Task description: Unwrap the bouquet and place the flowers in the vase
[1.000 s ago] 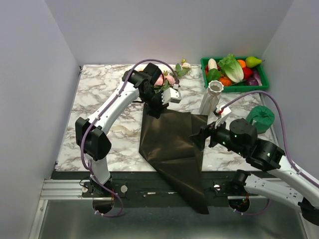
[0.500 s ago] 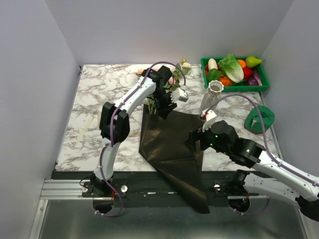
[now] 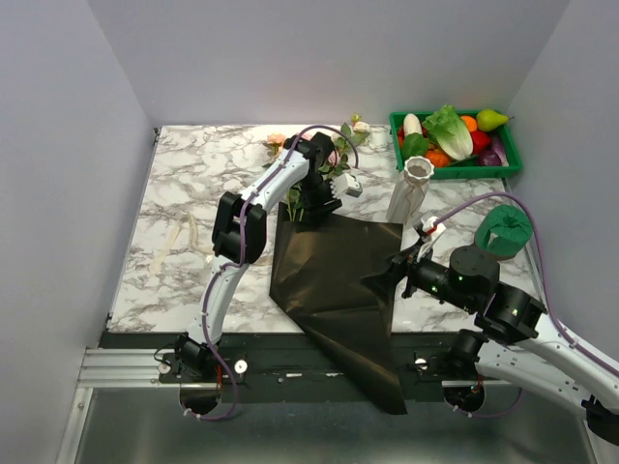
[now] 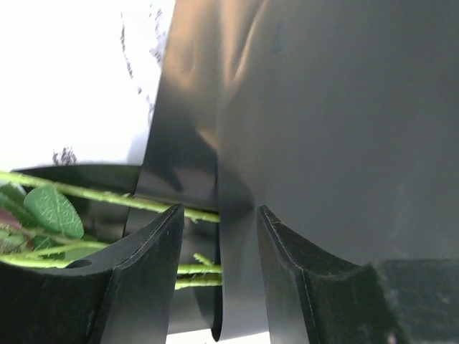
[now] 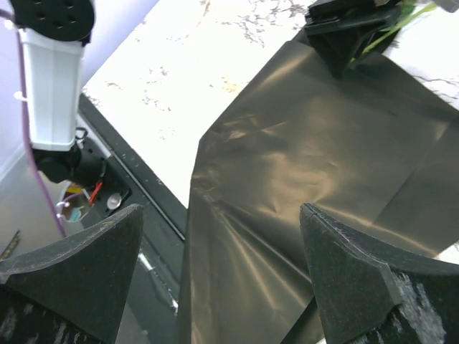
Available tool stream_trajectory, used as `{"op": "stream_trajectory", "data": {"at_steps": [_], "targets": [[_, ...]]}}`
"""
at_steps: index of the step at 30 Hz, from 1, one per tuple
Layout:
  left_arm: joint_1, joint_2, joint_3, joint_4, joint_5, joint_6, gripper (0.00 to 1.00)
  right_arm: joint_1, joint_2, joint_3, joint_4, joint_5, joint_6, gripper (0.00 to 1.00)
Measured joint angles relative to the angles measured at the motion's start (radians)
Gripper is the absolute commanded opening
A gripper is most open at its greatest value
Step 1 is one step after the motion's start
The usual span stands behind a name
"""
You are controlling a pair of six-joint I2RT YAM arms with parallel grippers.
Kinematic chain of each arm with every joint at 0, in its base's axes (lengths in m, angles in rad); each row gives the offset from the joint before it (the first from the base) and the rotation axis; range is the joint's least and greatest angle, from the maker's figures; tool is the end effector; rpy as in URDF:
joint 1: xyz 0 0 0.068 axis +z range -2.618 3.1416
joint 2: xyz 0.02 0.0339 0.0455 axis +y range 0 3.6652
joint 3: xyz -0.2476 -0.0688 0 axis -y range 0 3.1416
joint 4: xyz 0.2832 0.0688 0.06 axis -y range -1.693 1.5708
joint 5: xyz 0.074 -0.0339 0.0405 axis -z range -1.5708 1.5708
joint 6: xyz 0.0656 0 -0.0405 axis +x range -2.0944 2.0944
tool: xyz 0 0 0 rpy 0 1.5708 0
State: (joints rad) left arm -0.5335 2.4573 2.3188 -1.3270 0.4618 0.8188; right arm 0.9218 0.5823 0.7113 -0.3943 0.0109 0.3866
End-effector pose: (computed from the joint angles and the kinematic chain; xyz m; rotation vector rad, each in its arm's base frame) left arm 0.4282 -0.2869 0.1583 1.8442 2.2411 -0.6536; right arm 0.1342 0.1757 0.3090 -0.5037 1.8675 0.8915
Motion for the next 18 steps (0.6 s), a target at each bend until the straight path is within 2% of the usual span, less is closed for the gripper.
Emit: {"op": "stream_trajectory", "data": {"at_steps": [5, 8, 10, 11, 12, 14, 18], "targets": [[0.006, 0.010, 0.000, 0.002, -0.022, -0.012, 0.56, 0.000, -0.006, 0.000, 0.000, -0.027, 0.003, 0.96], [0.006, 0.026, 0.000, 0.002, -0.026, -0.016, 0.54, 0.000, -0.008, 0.003, 0.002, -0.039, 0.005, 0.96], [0.006, 0.033, 0.000, 0.000, -0.026, -0.016, 0.44, 0.000, -0.010, 0.003, 0.002, -0.049, 0.006, 0.96], [0.006, 0.036, 0.000, -0.002, -0.026, -0.015, 0.26, 0.000, -0.012, 0.004, 0.002, -0.055, 0.006, 0.96], [0.006, 0.039, 0.000, -0.004, -0.025, -0.013, 0.20, 0.000, -0.013, 0.004, 0.002, -0.062, 0.006, 0.96], [0.006, 0.044, 0.000, -0.007, -0.024, -0.005, 0.13, 0.000, -0.014, 0.007, 0.004, -0.078, 0.005, 0.96], [0.006, 0.052, 0.002, -0.008, -0.023, 0.011, 0.13, 0.000, -0.016, 0.010, 0.010, -0.108, 0.006, 0.96]]}}
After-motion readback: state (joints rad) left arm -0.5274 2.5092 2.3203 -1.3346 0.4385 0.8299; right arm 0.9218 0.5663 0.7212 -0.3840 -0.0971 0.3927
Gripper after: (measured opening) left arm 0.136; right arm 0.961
